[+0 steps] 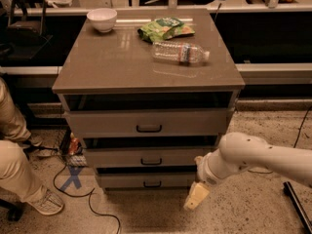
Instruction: Open bottom drawer
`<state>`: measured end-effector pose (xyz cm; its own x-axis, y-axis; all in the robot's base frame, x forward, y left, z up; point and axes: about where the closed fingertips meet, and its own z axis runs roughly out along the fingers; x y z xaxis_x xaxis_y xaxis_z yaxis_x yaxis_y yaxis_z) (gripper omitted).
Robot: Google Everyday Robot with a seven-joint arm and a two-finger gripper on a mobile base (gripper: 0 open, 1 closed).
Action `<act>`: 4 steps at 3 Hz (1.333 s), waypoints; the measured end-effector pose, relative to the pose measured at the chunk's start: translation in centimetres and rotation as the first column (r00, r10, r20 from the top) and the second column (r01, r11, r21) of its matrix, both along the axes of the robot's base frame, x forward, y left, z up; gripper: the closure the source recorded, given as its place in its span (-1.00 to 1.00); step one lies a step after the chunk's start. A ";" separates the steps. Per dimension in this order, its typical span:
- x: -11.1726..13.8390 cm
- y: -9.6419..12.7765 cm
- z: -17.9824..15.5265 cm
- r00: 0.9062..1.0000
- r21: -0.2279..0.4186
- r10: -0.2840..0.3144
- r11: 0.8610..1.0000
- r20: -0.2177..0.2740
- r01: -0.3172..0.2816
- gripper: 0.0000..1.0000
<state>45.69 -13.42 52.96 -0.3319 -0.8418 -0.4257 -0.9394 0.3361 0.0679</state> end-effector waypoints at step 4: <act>1.1 1.4 -12.3 0.985 0.067 0.165 0.984 -0.042 -0.162 -1.00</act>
Offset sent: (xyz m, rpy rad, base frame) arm -0.0144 0.0071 -0.0484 0.0361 0.0879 -0.0025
